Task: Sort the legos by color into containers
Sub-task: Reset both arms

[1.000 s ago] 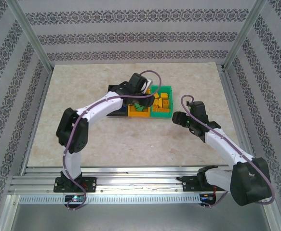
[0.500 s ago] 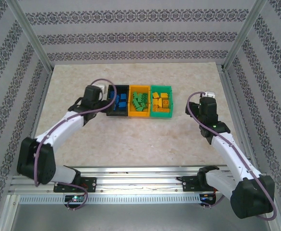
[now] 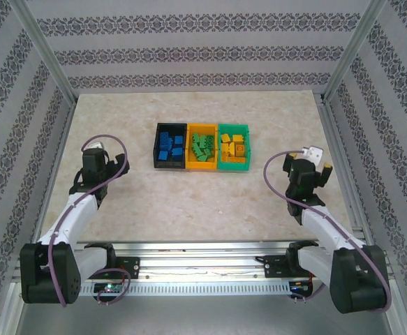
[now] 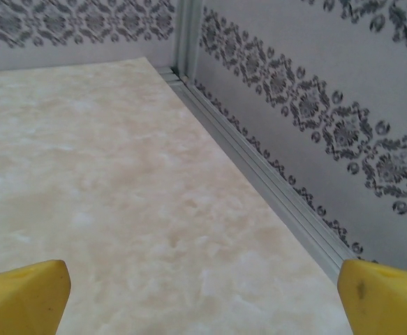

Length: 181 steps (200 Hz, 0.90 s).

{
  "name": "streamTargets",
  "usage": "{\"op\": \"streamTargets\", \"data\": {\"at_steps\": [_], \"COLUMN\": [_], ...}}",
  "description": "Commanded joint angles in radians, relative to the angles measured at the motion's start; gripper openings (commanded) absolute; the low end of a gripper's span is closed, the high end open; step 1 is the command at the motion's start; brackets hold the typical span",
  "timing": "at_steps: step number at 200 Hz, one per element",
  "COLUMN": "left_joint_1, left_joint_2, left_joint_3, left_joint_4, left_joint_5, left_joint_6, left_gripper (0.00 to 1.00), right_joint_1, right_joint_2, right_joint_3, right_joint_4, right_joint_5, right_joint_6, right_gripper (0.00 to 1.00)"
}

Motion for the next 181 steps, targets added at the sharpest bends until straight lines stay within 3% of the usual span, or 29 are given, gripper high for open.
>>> {"op": "streamTargets", "data": {"at_steps": [1, 43, 81, 138, 181], "left_joint_1": [0.012, 0.012, 0.011, 0.012, 0.012], "left_joint_2": [0.004, 0.061, 0.160, 0.259, 0.307], "left_joint_3": [-0.046, -0.153, -0.232, -0.183, -0.176], "left_joint_4": [0.151, 0.390, 0.644, 0.710, 0.784], "left_joint_5": [-0.082, -0.116, -0.130, -0.086, -0.014], "left_joint_6": [-0.001, 0.112, 0.193, 0.233, 0.228], "left_gripper": [1.00, 1.00, 1.00, 1.00, 1.00], "right_joint_1": [-0.038, -0.044, -0.043, -0.042, -0.016], "right_joint_2": [0.059, 0.244, 0.242, 0.247, 0.444], "right_joint_3": [-0.020, -0.014, 0.005, -0.038, -0.063], "right_joint_4": [0.183, 0.324, 0.291, 0.403, 0.655], "right_joint_5": [-0.052, -0.126, -0.199, -0.333, -0.409], "right_joint_6": [0.004, 0.008, -0.015, -0.018, -0.067], "right_gripper": [0.98, 0.98, 0.98, 0.98, 0.98]}}
